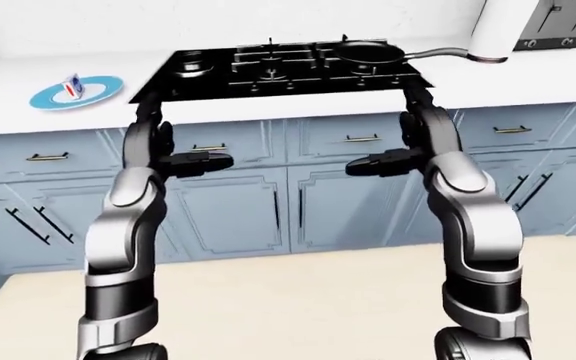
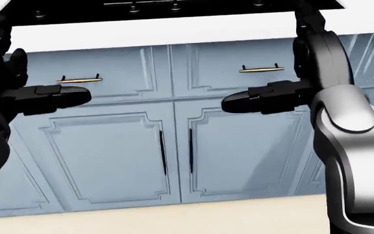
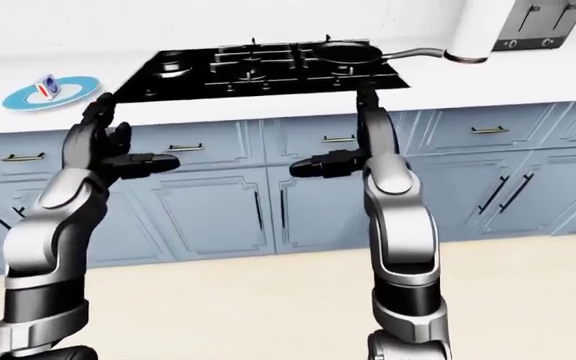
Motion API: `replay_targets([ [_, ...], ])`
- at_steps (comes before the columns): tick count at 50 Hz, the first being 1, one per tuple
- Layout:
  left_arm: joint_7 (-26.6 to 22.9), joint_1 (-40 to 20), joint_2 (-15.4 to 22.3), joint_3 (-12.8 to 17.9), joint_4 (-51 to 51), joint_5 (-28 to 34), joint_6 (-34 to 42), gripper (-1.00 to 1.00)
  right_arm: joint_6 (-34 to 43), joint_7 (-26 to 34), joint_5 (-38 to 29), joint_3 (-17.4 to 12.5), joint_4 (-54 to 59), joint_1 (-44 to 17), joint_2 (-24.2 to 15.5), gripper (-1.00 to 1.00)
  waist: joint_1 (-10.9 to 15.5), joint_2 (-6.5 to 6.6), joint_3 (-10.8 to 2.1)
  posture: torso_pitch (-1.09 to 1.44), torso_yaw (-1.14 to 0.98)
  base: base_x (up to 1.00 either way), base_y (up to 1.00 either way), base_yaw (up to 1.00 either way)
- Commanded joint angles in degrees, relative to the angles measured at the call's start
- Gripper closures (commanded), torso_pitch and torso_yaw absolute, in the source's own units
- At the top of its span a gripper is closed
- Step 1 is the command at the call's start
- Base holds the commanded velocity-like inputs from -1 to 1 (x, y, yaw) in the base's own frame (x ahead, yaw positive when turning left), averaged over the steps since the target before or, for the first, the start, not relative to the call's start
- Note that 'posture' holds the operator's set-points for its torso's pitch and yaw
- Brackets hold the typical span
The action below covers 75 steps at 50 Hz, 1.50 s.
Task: Pick the cream cheese stick from the plate and place it in the pan.
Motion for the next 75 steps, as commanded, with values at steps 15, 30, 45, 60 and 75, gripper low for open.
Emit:
replay_targets([
  [15, 0.0, -2.2, 0.6, 0.4, -3.8, -0.9, -1.1, -1.00, -3.5, -1.5, -0.2, -1.6, -1.6, -1.3, -0.5, -1.00, -0.4, -3.44, -2.07, 0.00, 0.00, 0.00, 0.41, 0.00],
  [30, 0.1, -3.0, 1.2, 0.2, -3.8, -1.1, -0.9, -1.00, -0.6, -1.0, 0.2, -1.8, -3.0, -3.7, -1.5, -1.00, -0.6, -1.32, -1.19, 0.00, 0.00, 0.00, 0.40, 0.00],
  [45, 0.4, -3.7, 1.3, 0.3, -4.0, -1.5, -0.3, -1.00, 0.5, -0.9, 0.9, -1.8, -3.0, -5.5, -2.0, -1.00, 0.3, 2.54, -1.68, 0.00, 0.00, 0.00, 0.13, 0.27],
  [60, 0.2, -3.1, 1.1, 0.2, -4.5, -1.5, -0.2, -1.00, 0.9, -0.5, 0.5, -1.8, -4.2, -4.3, -2.0, -1.00, -0.1, -4.25, -2.01, 0.00, 0.00, 0.00, 0.21, 0.11],
  [75, 0.2, -3.0, 1.3, 0.5, -5.1, -1.8, 0.3, -1.00, 2.2, -0.7, 1.1, -1.9, -4.4, -5.5, -2.3, -1.00, -0.6, 0.52, -1.79, 0.00, 0.00, 0.00, 0.40, 0.00],
])
